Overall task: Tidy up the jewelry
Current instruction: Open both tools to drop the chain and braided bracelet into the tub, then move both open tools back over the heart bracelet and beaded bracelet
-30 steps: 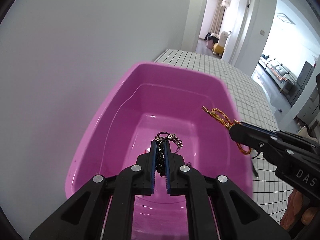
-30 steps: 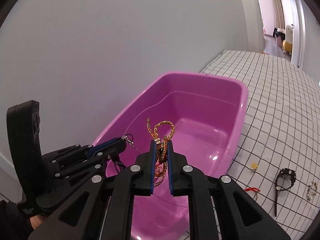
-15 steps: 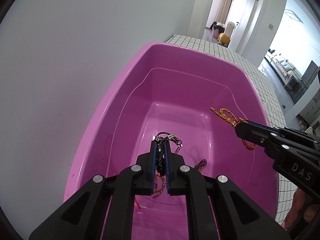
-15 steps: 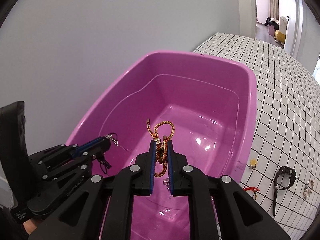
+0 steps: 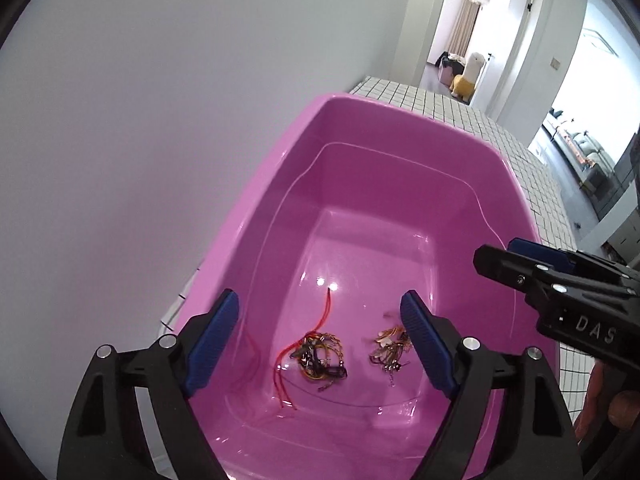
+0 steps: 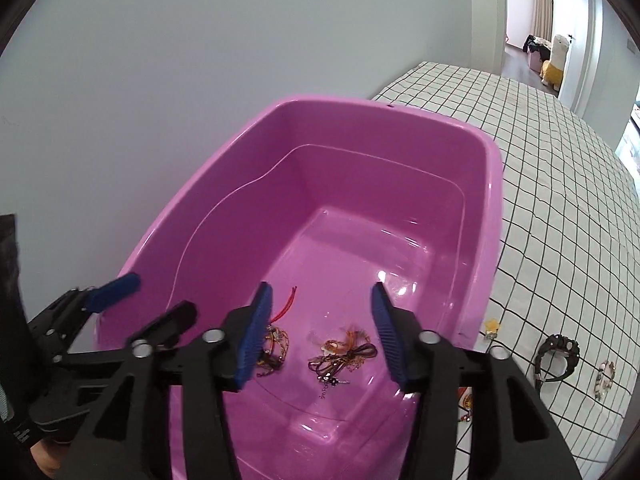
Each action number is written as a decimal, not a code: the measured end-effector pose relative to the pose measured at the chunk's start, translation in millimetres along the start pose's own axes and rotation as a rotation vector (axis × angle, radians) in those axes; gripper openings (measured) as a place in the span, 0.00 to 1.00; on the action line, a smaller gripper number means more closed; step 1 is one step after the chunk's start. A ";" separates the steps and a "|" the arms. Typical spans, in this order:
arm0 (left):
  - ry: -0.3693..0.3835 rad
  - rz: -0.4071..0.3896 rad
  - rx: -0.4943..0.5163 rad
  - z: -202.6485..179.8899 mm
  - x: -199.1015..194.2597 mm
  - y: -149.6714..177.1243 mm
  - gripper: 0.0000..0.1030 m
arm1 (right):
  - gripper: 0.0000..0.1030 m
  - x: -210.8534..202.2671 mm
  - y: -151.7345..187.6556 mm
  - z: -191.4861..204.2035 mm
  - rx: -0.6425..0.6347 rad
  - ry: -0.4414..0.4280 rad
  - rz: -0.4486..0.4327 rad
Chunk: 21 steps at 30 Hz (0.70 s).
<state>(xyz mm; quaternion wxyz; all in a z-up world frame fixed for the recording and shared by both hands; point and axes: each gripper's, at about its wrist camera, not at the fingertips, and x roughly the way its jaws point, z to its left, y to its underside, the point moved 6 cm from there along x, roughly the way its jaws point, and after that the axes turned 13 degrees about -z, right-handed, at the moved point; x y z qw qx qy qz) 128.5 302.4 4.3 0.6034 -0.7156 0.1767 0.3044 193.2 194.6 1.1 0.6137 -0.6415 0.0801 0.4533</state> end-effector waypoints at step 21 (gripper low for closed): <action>-0.008 0.040 0.006 -3.9 -4.7 6.3 0.83 | 0.59 -22.7 -1.2 -14.2 0.038 0.001 -0.010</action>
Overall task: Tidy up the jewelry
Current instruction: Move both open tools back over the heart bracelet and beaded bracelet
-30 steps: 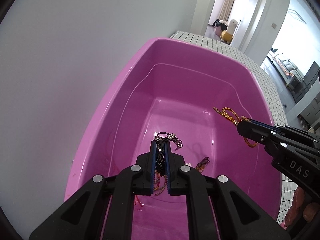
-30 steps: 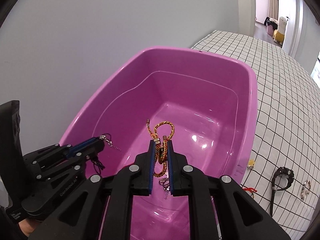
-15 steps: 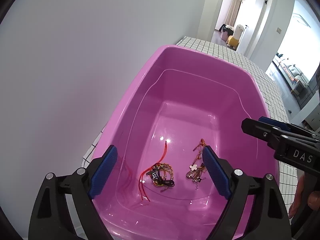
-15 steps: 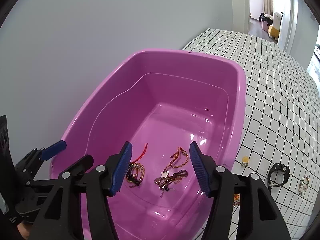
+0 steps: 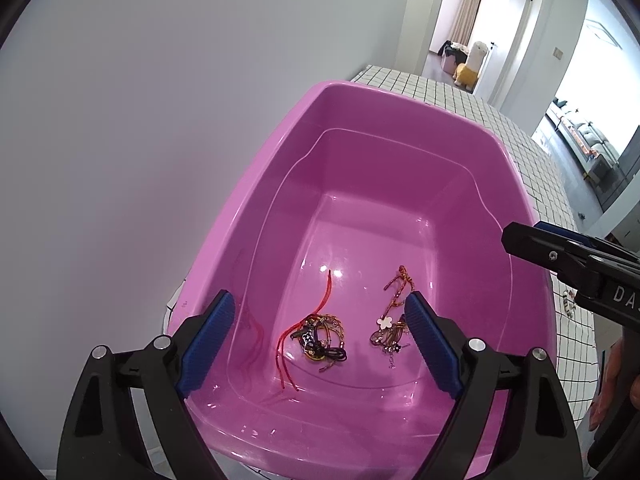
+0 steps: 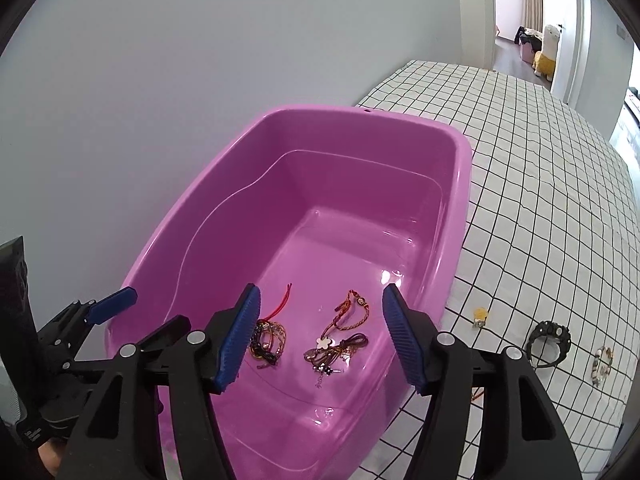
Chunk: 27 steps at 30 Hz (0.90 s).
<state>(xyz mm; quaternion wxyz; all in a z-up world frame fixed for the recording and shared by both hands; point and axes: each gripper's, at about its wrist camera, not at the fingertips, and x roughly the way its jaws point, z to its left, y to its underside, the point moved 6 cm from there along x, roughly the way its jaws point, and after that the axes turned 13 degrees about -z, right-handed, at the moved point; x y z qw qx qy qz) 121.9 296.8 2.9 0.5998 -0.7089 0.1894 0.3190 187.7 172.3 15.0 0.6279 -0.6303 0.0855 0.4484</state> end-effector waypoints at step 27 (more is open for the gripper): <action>0.028 -0.050 -0.022 -22.7 -33.0 5.1 0.84 | 0.64 -53.0 34.1 -16.6 0.037 -0.003 -0.054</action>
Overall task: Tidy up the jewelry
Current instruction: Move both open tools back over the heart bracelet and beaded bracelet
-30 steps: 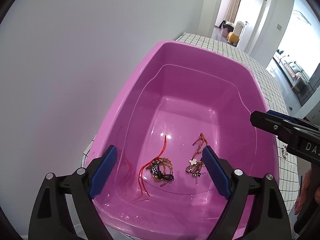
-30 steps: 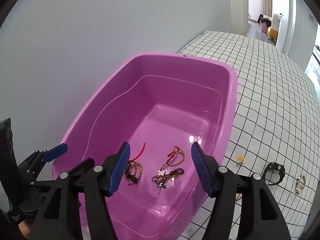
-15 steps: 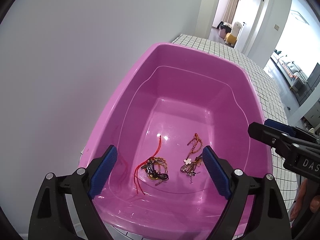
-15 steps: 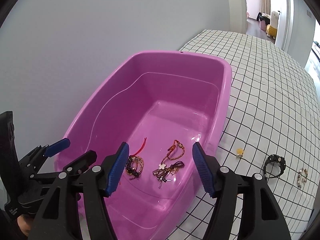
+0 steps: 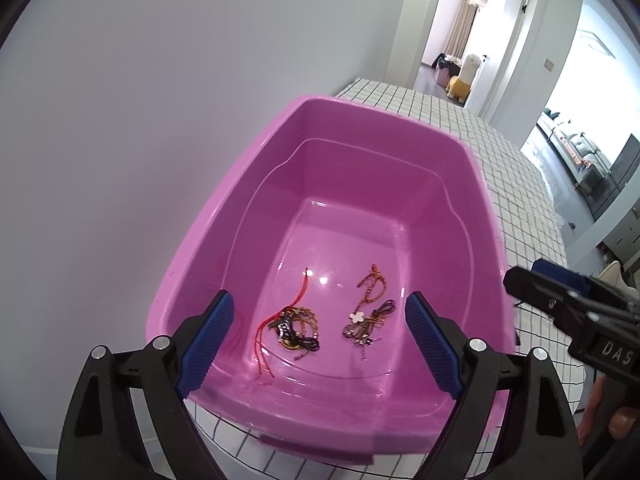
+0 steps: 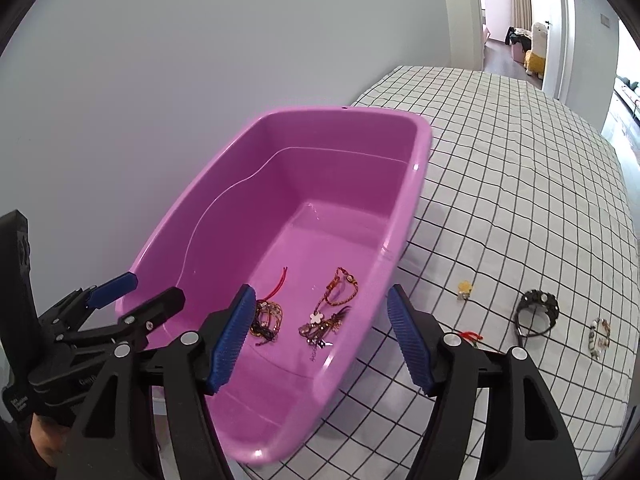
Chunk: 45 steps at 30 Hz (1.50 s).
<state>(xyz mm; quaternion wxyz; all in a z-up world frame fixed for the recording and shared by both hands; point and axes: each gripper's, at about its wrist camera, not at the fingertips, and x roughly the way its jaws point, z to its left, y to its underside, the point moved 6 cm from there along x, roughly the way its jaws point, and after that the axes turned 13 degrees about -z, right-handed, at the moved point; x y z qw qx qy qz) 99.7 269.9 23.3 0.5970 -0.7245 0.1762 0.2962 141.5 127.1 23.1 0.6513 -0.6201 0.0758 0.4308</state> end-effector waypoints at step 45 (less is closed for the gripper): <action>0.028 -0.029 0.109 -247.9 -48.9 117.5 0.93 | 0.65 -169.8 160.6 -306.7 0.241 0.139 -0.043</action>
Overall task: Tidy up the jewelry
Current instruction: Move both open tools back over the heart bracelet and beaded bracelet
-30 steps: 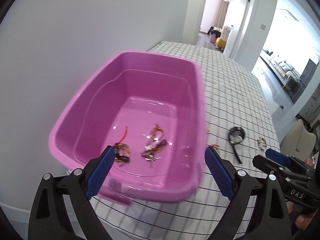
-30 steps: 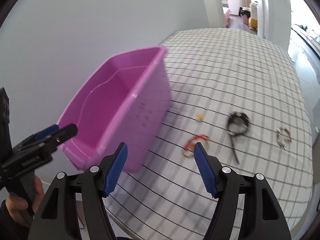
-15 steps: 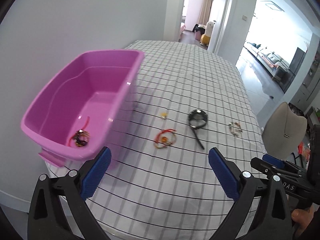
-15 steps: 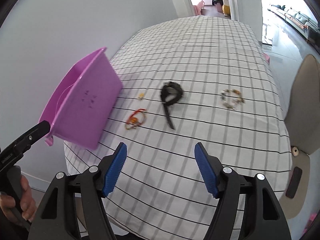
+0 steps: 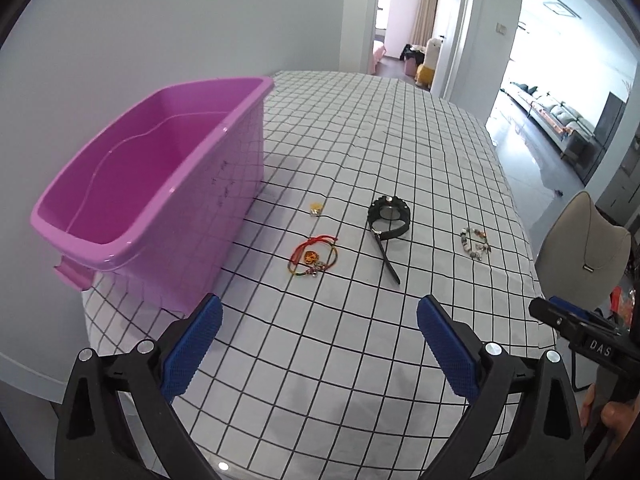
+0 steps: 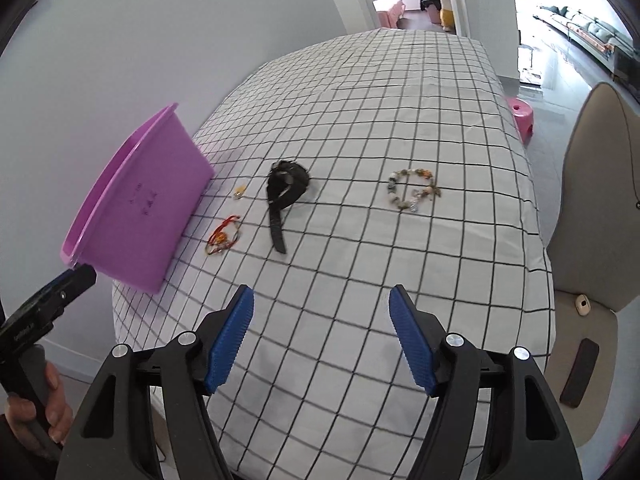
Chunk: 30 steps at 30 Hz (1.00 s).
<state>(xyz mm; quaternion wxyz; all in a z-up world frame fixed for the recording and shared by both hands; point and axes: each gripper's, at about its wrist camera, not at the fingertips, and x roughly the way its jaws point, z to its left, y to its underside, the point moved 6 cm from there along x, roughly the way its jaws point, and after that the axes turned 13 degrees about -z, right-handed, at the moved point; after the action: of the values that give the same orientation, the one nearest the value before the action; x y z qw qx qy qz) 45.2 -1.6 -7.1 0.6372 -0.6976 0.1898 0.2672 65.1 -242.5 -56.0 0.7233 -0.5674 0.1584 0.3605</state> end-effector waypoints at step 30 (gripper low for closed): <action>-0.001 0.012 -0.003 30.9 169.4 38.2 0.93 | 0.65 124.9 -19.7 -57.8 0.050 0.249 -0.039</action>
<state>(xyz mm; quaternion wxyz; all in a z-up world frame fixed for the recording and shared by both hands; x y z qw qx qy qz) 151.0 37.4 -142.7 0.6344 -0.6973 0.1933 0.2719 175.5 -255.8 -139.5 0.7187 -0.5926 0.2450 0.2689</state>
